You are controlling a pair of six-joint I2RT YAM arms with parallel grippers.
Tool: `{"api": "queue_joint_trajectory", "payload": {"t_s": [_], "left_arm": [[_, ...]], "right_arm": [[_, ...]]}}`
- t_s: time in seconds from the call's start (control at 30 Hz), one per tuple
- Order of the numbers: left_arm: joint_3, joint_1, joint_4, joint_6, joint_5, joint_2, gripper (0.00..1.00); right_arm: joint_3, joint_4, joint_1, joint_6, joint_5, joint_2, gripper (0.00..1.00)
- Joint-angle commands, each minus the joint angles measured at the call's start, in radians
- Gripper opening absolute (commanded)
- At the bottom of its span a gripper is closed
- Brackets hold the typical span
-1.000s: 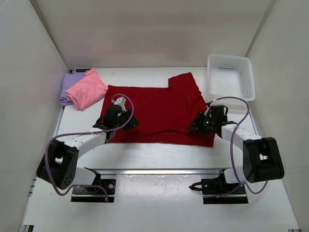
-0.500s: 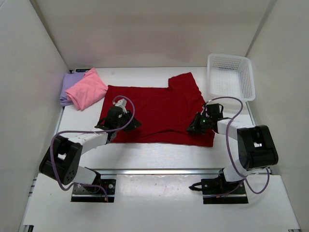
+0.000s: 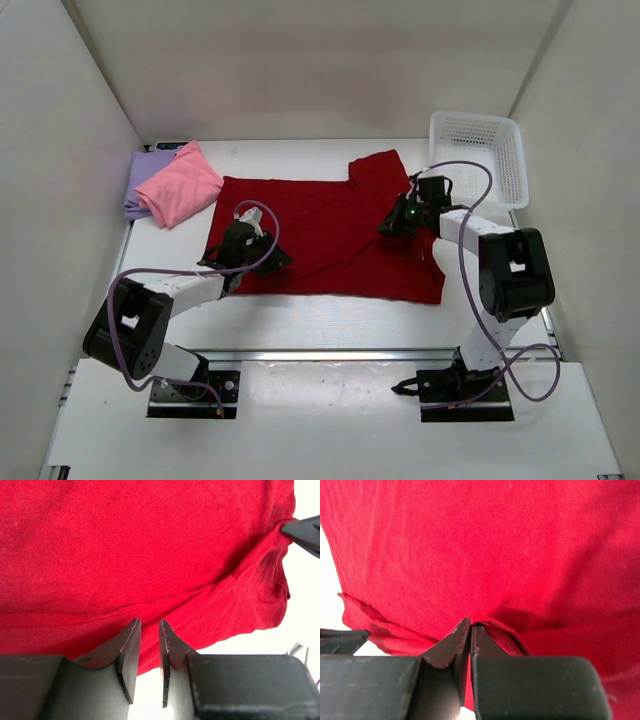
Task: Fold and stack the t-shirts
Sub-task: Fold the flattened tshirt in 1/3 of the way
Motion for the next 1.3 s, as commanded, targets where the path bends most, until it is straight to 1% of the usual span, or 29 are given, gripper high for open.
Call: {"api": "queue_joint_trajectory", "payload": {"t_s": [0.0,0.1,0.2,0.23,0.27,0.33,0.43,0.5,0.57,0.6,0.63,0.67,0.7,0.73,0.8,0.87,0.93,1.03,1.07,1.2,1.27], "left_arm": [[-0.016,0.009,0.019,-0.005,0.002,-0.037,0.32],[-0.022,0.013,0.023,-0.008,0.0,-0.043,0.32],[-0.027,0.016,0.023,-0.008,-0.004,-0.048,0.32],[-0.027,0.013,0.025,-0.014,-0.003,-0.048,0.32],[-0.027,0.022,0.025,-0.008,-0.001,-0.049,0.33],[-0.028,0.018,0.022,-0.013,-0.003,-0.052,0.33],[-0.033,0.021,0.017,-0.01,-0.009,-0.065,0.33],[-0.031,0.021,0.013,-0.007,-0.017,-0.068,0.33],[-0.03,0.018,0.007,-0.011,-0.023,-0.079,0.33],[-0.028,0.021,0.005,-0.004,-0.024,-0.079,0.33],[-0.022,0.004,-0.001,0.005,-0.037,-0.085,0.33],[-0.016,-0.005,0.002,0.002,-0.032,-0.077,0.33],[-0.005,-0.002,0.0,0.008,-0.037,-0.076,0.33],[-0.001,-0.023,-0.004,0.012,-0.032,-0.069,0.33],[0.013,-0.056,-0.006,0.019,-0.037,-0.059,0.33],[0.022,-0.083,-0.004,0.009,-0.041,-0.039,0.33],[0.021,-0.079,0.011,-0.004,-0.028,-0.023,0.33],[0.028,-0.077,0.007,-0.002,-0.043,-0.029,0.32],[0.022,-0.074,0.003,-0.002,-0.047,-0.039,0.33],[0.001,-0.088,0.008,-0.005,-0.046,-0.048,0.33],[-0.014,-0.09,0.017,0.004,-0.043,-0.048,0.33]], "right_arm": [[0.07,0.009,0.006,0.007,0.0,0.04,0.0],[0.128,-0.009,0.015,-0.002,0.008,0.095,0.0],[0.16,-0.005,0.029,-0.001,0.023,0.118,0.06],[0.172,-0.008,0.031,-0.001,0.025,0.121,0.12],[0.183,-0.006,0.035,-0.005,0.02,0.135,0.15],[0.214,-0.046,0.049,-0.015,0.011,0.154,0.31],[0.234,-0.077,0.075,-0.051,0.029,0.155,0.39],[0.238,-0.077,0.09,-0.076,0.055,0.12,0.41],[0.231,-0.083,0.104,-0.106,0.113,0.076,0.41],[0.205,-0.081,0.11,-0.116,0.126,0.042,0.38],[0.179,-0.062,0.113,-0.116,0.158,0.005,0.28],[0.141,-0.046,0.109,-0.113,0.173,-0.013,0.14],[0.099,-0.038,0.104,-0.099,0.173,-0.03,0.06],[0.079,-0.028,0.094,-0.085,0.161,-0.041,0.0],[0.053,-0.034,0.1,-0.084,0.135,-0.026,0.0],[0.063,-0.038,0.106,-0.08,0.126,0.012,0.0],[0.086,-0.041,0.124,-0.077,0.126,0.061,0.0],[0.164,-0.058,0.135,-0.077,0.108,0.132,0.01],[0.169,-0.055,0.144,-0.074,0.095,0.144,0.0],[0.26,-0.075,0.175,-0.085,0.109,0.218,0.0],[0.277,-0.077,0.186,-0.084,0.12,0.25,0.0]]}}
